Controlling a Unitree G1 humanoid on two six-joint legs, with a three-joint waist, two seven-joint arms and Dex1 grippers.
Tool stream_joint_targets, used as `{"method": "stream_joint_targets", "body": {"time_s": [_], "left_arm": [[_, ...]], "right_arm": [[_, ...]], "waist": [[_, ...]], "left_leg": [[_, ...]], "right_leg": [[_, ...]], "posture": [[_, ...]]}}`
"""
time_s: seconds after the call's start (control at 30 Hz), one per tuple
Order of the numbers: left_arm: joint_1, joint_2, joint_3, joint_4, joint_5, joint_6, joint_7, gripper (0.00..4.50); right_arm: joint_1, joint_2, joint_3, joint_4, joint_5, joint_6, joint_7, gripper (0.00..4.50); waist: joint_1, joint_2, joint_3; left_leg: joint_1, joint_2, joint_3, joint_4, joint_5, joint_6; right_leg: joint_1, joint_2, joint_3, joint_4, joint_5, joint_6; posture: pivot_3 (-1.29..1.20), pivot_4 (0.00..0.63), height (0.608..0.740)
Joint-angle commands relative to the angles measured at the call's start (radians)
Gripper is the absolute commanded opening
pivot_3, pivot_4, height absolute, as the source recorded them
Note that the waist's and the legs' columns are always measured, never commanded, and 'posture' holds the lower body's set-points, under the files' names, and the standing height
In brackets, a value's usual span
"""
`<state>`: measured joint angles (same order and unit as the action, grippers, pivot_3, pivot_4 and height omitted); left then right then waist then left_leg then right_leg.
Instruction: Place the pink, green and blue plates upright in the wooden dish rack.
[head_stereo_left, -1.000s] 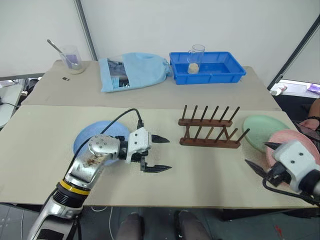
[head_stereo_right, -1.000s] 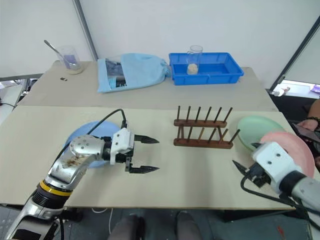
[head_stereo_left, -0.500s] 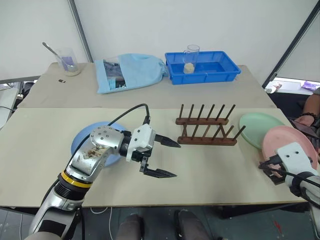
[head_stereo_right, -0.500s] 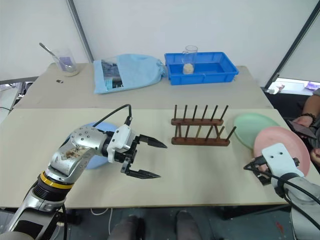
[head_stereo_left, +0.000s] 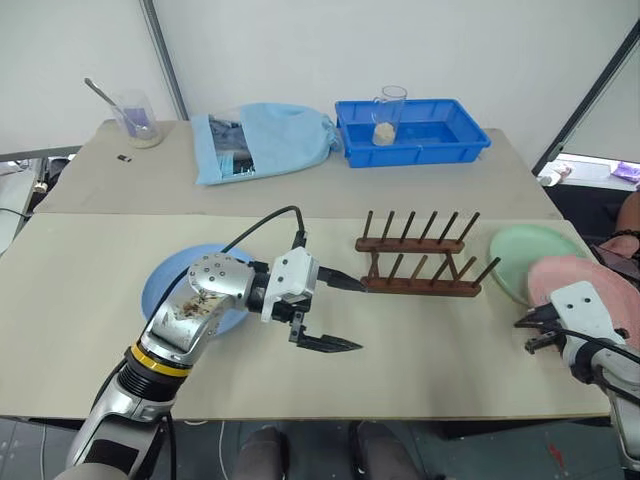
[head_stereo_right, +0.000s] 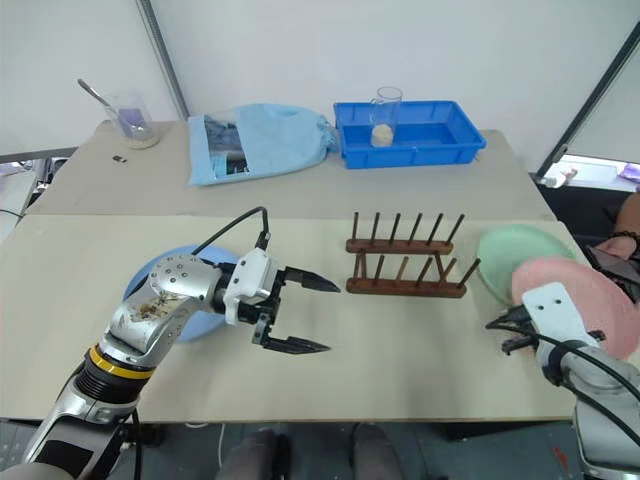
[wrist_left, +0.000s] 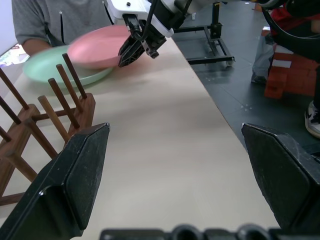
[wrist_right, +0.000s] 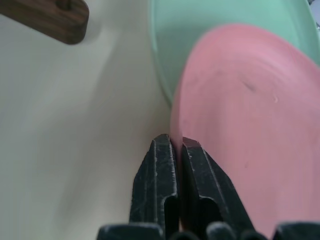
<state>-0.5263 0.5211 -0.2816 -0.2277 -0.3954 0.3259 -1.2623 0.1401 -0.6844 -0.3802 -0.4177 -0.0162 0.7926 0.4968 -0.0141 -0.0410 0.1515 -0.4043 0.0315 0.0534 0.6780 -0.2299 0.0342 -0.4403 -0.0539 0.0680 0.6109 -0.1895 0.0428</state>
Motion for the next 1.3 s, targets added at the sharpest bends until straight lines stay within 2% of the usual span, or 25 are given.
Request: {"method": "stream_joint_targets", "body": {"time_s": [0.03,0.17,0.3,0.43,0.5,0.57,0.63,0.77,0.97,1.3], "left_arm": [[-0.015,0.003,0.013,-0.035,-0.006,-0.010,0.010,4.50],[-0.009,0.018,0.038,-0.039,-0.026,0.008,0.015,4.50],[-0.015,0.025,0.067,-0.043,-0.062,0.046,0.022,4.50],[-0.045,0.012,0.098,-0.035,-0.117,0.099,0.039,4.50],[-0.061,0.004,0.105,-0.025,-0.125,0.096,0.042,4.50],[-0.073,-0.005,0.118,-0.022,-0.142,0.102,0.051,4.50],[-0.082,-0.009,0.130,-0.029,-0.162,0.118,0.061,4.50],[-0.080,-0.015,0.152,-0.049,-0.196,0.126,0.071,4.50],[-0.085,-0.009,0.179,-0.070,-0.262,0.166,0.067,4.50],[-0.093,0.038,0.177,-0.083,-0.291,0.181,0.030,4.50]], "right_arm": [[0.026,-0.016,-0.078,-0.117,0.006,0.044,-0.005,0.03],[0.034,-0.069,-0.186,-0.274,0.017,0.109,0.032,0.03],[-0.059,-0.152,-0.282,-0.338,0.091,0.155,0.101,0.03],[-0.289,-0.177,-0.307,-0.262,0.274,0.158,0.177,0.03],[-0.419,-0.144,-0.316,-0.215,0.404,0.205,0.203,0.03],[-0.532,-0.121,-0.331,-0.166,0.530,0.275,0.221,0.03],[-0.664,-0.102,-0.384,-0.083,0.694,0.433,0.229,0.03],[-0.810,-0.078,-0.460,0.048,0.862,0.626,0.183,0.03],[-0.892,-0.011,-0.545,0.137,0.963,0.809,0.084,0.03],[-0.864,0.013,-0.584,0.257,1.063,0.822,-0.014,0.03]], "waist": [[0.000,0.000,0.000],[-0.001,0.003,0.000],[-0.006,0.004,0.001],[-0.006,0.003,0.002],[-0.005,0.002,0.002],[-0.004,0.002,0.002],[-0.003,0.003,0.002],[0.003,0.003,0.002],[0.000,0.003,0.002],[-0.004,0.003,0.002]], "left_leg": [[0.000,0.000,0.000,0.000,0.000,0.000],[0.000,0.000,0.000,0.000,0.000,0.000],[0.001,0.000,0.001,0.000,0.000,0.000],[0.002,0.001,0.000,0.000,0.000,0.000],[0.002,0.000,0.000,0.000,0.000,0.000],[0.001,0.000,0.000,0.000,0.000,0.000],[0.001,0.000,-0.001,0.000,0.000,0.000],[-0.001,0.000,-0.002,-0.001,-0.002,0.003],[-0.002,-0.001,-0.001,-0.001,-0.006,0.009],[-0.002,-0.001,-0.001,0.000,-0.005,0.009]], "right_leg": [[0.000,0.000,0.000,0.000,0.000,0.000],[0.000,0.000,0.000,0.001,0.000,0.000],[0.000,0.000,0.001,0.000,0.000,0.001],[0.000,0.001,0.001,0.000,0.001,0.001],[0.001,0.001,0.001,0.000,0.001,0.001],[0.001,0.001,0.001,0.000,0.001,0.001],[0.001,0.001,0.001,0.000,0.001,0.000],[0.000,0.001,0.000,0.000,0.004,-0.004],[0.000,0.000,0.000,-0.001,0.004,0.000],[0.000,0.000,0.001,-0.001,0.004,0.000]], "posture": [[0.00,0.150,0.737],[0.00,0.150,0.737],[0.00,0.150,0.737],[0.00,0.150,0.737],[0.00,0.150,0.737],[0.00,0.150,0.737],[0.00,0.150,0.737],[0.00,0.150,0.737],[0.00,0.150,0.737],[0.00,0.150,0.737]]}}
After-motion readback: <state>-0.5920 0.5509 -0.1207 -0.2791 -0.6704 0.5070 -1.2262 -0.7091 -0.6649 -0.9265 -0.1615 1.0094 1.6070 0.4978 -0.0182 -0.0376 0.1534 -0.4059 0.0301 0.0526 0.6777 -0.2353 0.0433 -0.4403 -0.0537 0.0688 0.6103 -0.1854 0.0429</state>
